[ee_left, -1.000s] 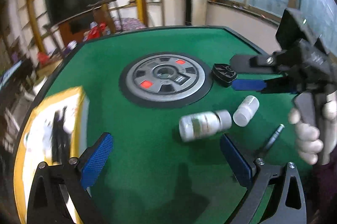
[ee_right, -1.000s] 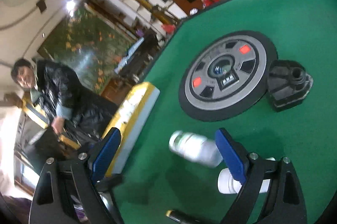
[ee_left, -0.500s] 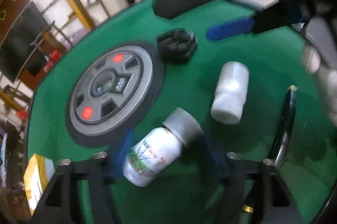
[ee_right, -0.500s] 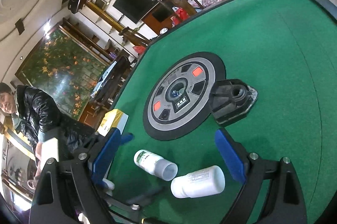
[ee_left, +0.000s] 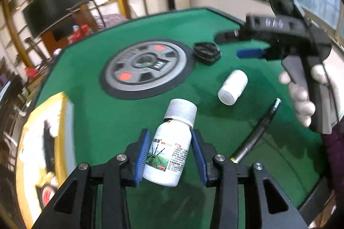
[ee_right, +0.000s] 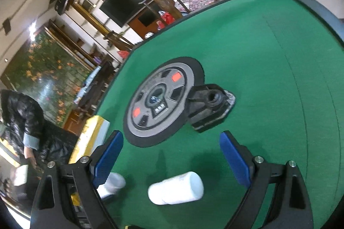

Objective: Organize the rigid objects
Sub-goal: 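Grasp the labeled white bottle with the left gripper while the right approaches the plain bottle, then grasp the plain white bottle with the right gripper while the left lifts its bottle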

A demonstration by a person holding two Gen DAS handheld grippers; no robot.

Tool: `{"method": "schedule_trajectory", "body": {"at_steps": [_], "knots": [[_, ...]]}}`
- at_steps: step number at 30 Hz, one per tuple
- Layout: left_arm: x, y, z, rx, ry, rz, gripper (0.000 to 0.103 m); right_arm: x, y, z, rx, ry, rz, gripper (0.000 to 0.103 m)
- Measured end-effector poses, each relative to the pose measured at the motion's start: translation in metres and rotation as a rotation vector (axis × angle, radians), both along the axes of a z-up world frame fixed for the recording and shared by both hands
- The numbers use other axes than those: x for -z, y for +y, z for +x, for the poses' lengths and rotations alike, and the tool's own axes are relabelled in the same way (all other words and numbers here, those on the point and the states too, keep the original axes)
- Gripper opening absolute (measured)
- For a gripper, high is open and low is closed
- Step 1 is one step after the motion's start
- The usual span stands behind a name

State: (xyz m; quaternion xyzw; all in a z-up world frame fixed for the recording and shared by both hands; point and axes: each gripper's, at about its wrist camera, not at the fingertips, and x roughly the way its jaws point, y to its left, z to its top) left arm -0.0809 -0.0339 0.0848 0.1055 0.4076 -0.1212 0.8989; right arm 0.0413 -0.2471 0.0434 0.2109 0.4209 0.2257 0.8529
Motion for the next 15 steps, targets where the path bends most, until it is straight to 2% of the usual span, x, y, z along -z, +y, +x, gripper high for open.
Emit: {"method": "schedule_trajectory", "body": {"at_steps": [2,4,6,8,10,11,13,15], "knots": [[-0.010,0.016,-0.014,-0.022,-0.027,-0.018,0.041,-0.004,0.000,-0.011,0.044,0.033,-0.024,0.091],[-0.014,0.030,-0.017,-0.038,-0.044,-0.038,0.042,-0.008,0.004,-0.030,0.038,0.044,-0.017,0.091],[-0.019,0.045,-0.022,-0.052,-0.056,-0.071,0.042,-0.008,0.011,-0.044,0.039,0.056,-0.071,0.090],[-0.022,0.058,-0.028,-0.070,-0.063,-0.103,0.042,-0.007,0.021,-0.049,0.041,0.074,-0.128,0.077],[-0.024,0.072,-0.032,-0.087,-0.062,-0.135,0.042,0.001,0.034,-0.043,0.054,0.126,-0.188,0.069],[-0.025,0.079,-0.036,-0.101,-0.065,-0.147,0.042,0.008,0.041,-0.037,0.066,0.163,-0.210,0.059],[-0.026,0.095,-0.043,-0.132,-0.070,-0.157,0.042,0.018,0.050,-0.027,0.086,0.207,-0.229,0.047],[-0.026,0.114,-0.050,-0.168,-0.075,-0.166,0.042,0.018,0.058,-0.024,0.122,0.187,-0.278,0.043]]}}
